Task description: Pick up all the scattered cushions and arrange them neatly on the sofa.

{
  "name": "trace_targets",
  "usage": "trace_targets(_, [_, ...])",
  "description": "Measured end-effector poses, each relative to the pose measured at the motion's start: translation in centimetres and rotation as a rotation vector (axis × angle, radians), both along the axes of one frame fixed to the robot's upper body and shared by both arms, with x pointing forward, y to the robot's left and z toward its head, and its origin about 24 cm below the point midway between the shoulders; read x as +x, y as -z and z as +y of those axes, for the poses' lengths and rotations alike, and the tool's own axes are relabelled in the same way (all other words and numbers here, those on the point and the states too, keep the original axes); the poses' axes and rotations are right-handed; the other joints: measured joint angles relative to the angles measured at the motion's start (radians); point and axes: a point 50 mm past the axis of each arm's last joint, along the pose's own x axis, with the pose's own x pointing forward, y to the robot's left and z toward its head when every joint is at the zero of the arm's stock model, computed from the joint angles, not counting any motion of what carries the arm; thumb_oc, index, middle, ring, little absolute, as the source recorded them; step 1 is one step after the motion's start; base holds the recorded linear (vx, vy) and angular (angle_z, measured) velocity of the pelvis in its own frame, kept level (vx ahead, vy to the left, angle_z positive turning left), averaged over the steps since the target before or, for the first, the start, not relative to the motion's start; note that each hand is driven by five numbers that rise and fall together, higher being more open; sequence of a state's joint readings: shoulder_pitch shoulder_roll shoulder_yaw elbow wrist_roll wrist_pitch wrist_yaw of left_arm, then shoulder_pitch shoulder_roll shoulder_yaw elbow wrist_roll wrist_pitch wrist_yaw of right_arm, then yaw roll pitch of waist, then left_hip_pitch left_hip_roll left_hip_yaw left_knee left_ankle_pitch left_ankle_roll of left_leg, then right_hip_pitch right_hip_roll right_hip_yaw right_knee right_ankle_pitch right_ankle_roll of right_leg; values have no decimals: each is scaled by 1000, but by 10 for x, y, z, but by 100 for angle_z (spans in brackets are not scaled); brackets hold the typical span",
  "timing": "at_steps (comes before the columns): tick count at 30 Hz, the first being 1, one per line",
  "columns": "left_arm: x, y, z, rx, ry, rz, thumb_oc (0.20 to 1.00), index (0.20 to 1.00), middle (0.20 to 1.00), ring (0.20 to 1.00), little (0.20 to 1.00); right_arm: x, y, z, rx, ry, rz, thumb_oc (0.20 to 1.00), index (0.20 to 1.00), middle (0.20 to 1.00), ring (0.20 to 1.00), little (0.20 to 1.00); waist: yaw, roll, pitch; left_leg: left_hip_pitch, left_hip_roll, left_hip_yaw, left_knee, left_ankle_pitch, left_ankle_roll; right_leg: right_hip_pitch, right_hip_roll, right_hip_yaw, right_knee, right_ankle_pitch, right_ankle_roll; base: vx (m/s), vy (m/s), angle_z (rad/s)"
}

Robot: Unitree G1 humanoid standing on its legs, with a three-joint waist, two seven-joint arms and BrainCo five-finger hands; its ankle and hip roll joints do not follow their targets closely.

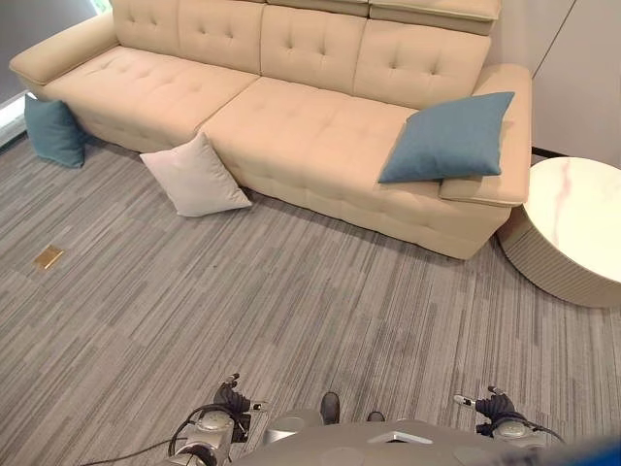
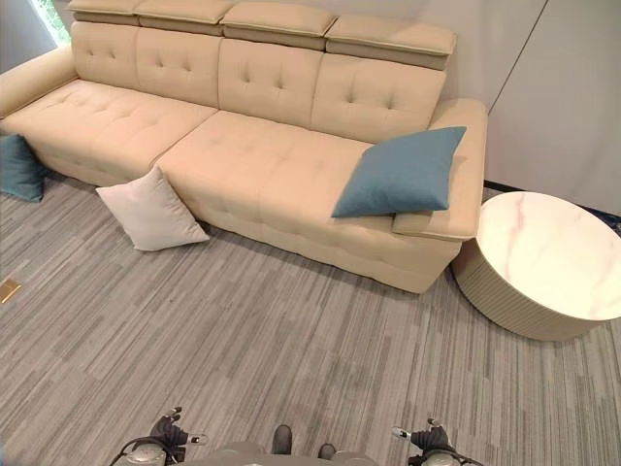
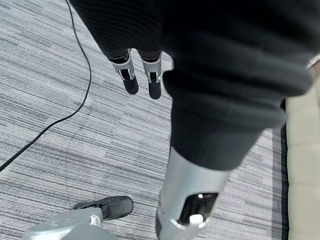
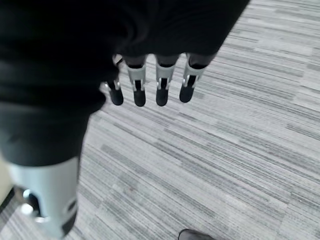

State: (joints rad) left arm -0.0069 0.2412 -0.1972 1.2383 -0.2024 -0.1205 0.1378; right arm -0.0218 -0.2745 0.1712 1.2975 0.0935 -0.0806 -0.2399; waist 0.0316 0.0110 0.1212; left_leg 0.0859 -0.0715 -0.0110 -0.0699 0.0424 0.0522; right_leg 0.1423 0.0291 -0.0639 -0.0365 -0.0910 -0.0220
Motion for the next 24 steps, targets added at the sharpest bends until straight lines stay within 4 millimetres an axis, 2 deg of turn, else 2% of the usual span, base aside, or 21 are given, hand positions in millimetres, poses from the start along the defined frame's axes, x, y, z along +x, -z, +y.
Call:
trace_targets(3, [0,0,-1,8,17,3,1000,1000,1000,1000,1000,0,0,0,0,0,-1,1000,1000,1000,1000,1000,-14,1,1,1,0,4,-2,0,0,-1,0,9,0,1,2,18,29,-5])
trace_targets(8, [-3,3,-13,1,33,14,1000,1000,1000,1000,1000,1,2,8,13,2,-6,1000,1000,1000,1000,1000,-13,3,4,3,2,28,-14,0,0,-14,0,32,1,6,4,34,39,-15])
trace_targets(12, [-3,4,-13,9,33,17,1000,1000,1000,1000,1000,4,2,13,23,-2,-23,1000,1000,1000,1000,1000,-13,1,5,6,0,30,-16,0,1,-14,0,49,-1,8,3,32,40,-7])
trace_targets(15, [-9,5,-11,17,40,35,1000,1000,1000,1000,1000,7,2,14,27,-9,-29,1000,1000,1000,1000,1000,-12,-10,11,6,3,36,-16,-1,0,-16,2,55,-2,12,4,-8,-2,-13])
trace_targets(18, [-12,5,-11,24,49,48,1000,1000,1000,1000,1000,8,2,17,31,-34,-28,1000,1000,1000,1000,1000,1,-25,22,3,16,88,-17,-5,-7,-36,5,76,4,14,2,-8,-50,-43])
trace_targets(20, [-13,5,-8,29,45,49,1000,1000,1000,1000,1000,12,2,21,39,-56,-38,1000,1000,1000,1000,1000,17,-30,27,0,31,138,-18,-10,-15,-65,0,55,21,19,9,-9,-138,-69])
trace_targets(21, [-10,3,-6,36,48,40,1000,1000,1000,1000,1000,14,2,24,48,-60,-47,1000,1000,1000,1000,1000,13,-36,37,-1,38,143,-16,-12,-18,-68,2,40,24,23,15,52,-183,-38])
trace_targets(24, [-3,2,-4,41,55,23,1000,1000,1000,1000,1000,0,5,26,54,-62,-9,1000,1000,1000,1000,1000,5,-46,36,-8,54,119,-15,-20,-39,-71,16,18,25,19,3,57,-183,10])
